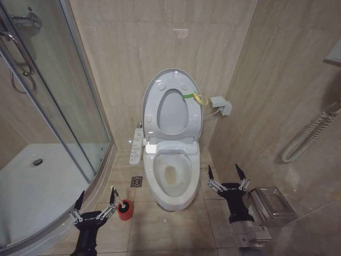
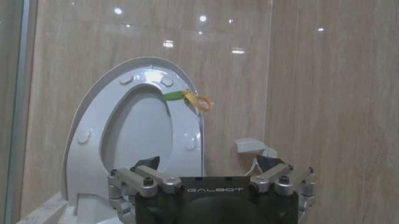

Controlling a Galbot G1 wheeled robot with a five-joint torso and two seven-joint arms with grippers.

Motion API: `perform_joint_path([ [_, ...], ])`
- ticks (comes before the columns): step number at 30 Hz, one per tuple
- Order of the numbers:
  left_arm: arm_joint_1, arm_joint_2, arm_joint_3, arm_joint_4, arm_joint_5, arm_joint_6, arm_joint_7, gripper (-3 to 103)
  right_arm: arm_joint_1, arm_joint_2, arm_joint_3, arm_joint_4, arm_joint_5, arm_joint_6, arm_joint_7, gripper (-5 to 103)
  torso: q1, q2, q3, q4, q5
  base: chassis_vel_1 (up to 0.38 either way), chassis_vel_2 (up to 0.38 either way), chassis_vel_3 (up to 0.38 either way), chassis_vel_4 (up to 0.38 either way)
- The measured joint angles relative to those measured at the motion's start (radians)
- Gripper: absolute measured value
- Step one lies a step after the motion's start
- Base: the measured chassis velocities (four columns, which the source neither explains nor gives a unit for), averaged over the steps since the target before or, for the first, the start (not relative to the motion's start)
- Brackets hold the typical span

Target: Open the toilet lid, clean the toilet bowl with a toilet brush, close the toilet lid, and flush.

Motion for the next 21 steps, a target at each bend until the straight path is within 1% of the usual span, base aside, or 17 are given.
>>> perform_joint_path([
  [7,0.009,0.007,-0.009,0.012,-0.001,-0.018,-0.01,100,0.0,0.0,0.0,0.0,0.0,0.0,0.0,100,0.0,0.0,0.0,0.0,0.0,0.0,0.0,0.0,0.0],
  [8,0.007,0.009,-0.01,0.017,-0.004,-0.02,-0.006,100,0.0,0.0,0.0,0.0,0.0,0.0,0.0,100,0.0,0.0,0.0,0.0,-0.0001,0.0,0.0,0.0,0.0],
  [9,0.001,0.015,-0.018,0.037,-0.044,-0.023,0.028,100,0.0,0.0,0.0,0.0,0.0,0.0,0.0,100,0.0,0.0,0.0,-0.0002,-0.0001,0.0,0.0,0.0,0.0],
  [10,0.001,0.015,-0.018,0.037,-0.044,-0.023,0.028,100,0.0,0.0,0.0,0.0,0.0,0.0,0.0,100,0.0,0.0,0.0,-0.0002,-0.0001,0.0,0.0,0.0,0.0],
  [11,0.015,0.018,-0.012,0.029,-0.077,0.001,0.033,100,0.0,0.0,0.0,0.0,0.0,0.0,0.0,100,0.0,0.0,0.0,-0.0002,-0.0001,0.0,0.0,0.0,0.0],
  [12,0.019,0.018,-0.01,0.025,-0.088,0.011,0.034,97,0.0,0.0,0.0,0.0,0.0,0.0,0.0,100,0.0,0.0,0.0,0.0001,0.0,0.0,0.0,0.0,0.0],
  [13,0.019,0.018,-0.01,0.024,-0.094,0.017,0.034,97,0.0,0.0,0.0,0.0,0.0,0.0,0.0,100,0.0,0.0,0.0,0.0001,0.0001,0.0,0.0,0.0,0.0],
  [18,-0.004,0.022,-0.019,0.032,-0.099,0.045,0.034,97,0.0,0.0,0.0,0.0,0.0,0.0,0.0,100,0.0,0.0,0.0,-0.0002,-0.0001,0.0,0.0,0.0,0.0],
  [19,-0.008,0.025,-0.022,0.035,-0.096,0.066,0.034,100,0.0,0.0,0.0,0.0,0.0,0.0,0.0,100,0.0,0.0,0.0,-0.0002,-0.0001,0.0,0.0,0.0,0.0],
  [21,-0.013,0.03,-0.024,0.041,-0.095,0.076,0.035,100,0.0,0.0,0.0,0.0,0.0,0.0,0.0,100,0.0,0.0,0.0,-0.0001,0.0,0.0,0.0,0.0,0.0],
])
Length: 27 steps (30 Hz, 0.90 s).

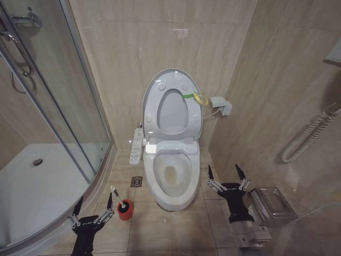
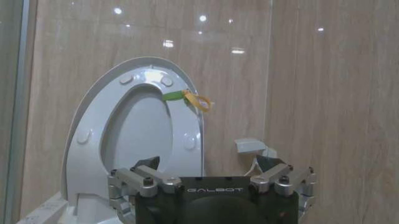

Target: Open the toilet lid, clean the toilet bowl with a toilet brush, close the toilet lid, and flush.

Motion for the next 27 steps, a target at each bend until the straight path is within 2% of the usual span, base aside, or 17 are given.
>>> perform_joint_path([
  [27,-0.04,0.015,-0.009,0.042,0.019,-0.022,0.022,100,0.0,0.0,0.0,0.0,0.0,0.0,0.0,100,0.0,0.0,0.0,0.0,0.0,0.0,0.0,0.0,0.0],
])
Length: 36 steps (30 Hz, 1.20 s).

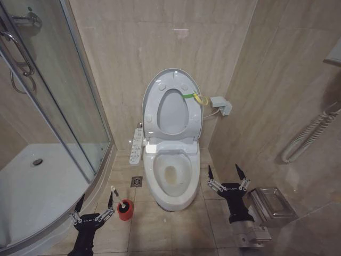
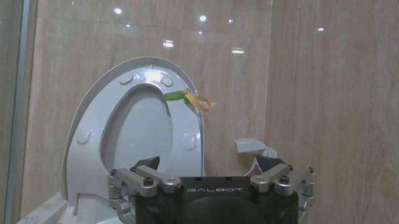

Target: Open the toilet lid, clean the toilet bowl with a toilet brush, close the toilet lid, and flush.

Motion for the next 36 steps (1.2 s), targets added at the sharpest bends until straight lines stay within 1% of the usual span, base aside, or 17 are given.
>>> perform_joint_path([
  [36,-0.003,0.0,0.002,-0.008,0.011,0.007,-0.005,100,0.0,0.0,0.0,0.0,0.0,0.0,0.0,100,0.0,0.0,0.0,0.0,0.0,0.0,0.0,0.0,0.0],
])
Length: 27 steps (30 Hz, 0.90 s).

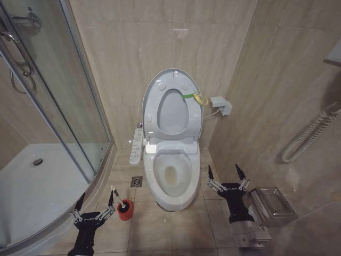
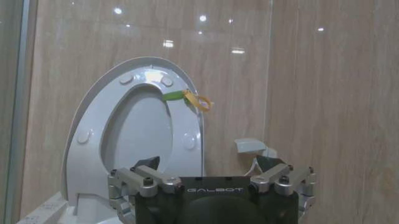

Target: Open the toilet lid, clean the toilet bowl with a toilet brush, close the toilet lid, and flush.

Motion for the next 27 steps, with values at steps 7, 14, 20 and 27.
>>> perform_joint_path([
  [7,0.0,0.0,0.0,0.0,0.0,0.0,0.0,100,0.0,0.0,0.0,0.0,0.0,0.0,0.0,100,0.0,0.0,0.0,0.0,0.0,0.0,0.0,0.0,0.0],
  [14,0.0,0.0,0.0,0.0,0.0,0.0,0.0,100,0.0,0.0,0.0,0.0,0.0,0.0,0.0,100,0.0,0.0,0.0,0.0,0.0,0.0,0.0,0.0,0.0],
  [20,0.0,0.0,0.0,0.0,0.0,0.0,0.0,100,0.0,0.0,0.0,0.0,0.0,0.0,0.0,100,0.0,0.0,0.0,0.0,0.0,0.0,0.0,0.0,0.0],
  [27,0.0,0.0,0.0,0.0,0.0,0.0,0.0,100,0.0,0.0,0.0,0.0,0.0,0.0,0.0,100,0.0,0.0,0.0,0.0,0.0,0.0,0.0,0.0,0.0],
])
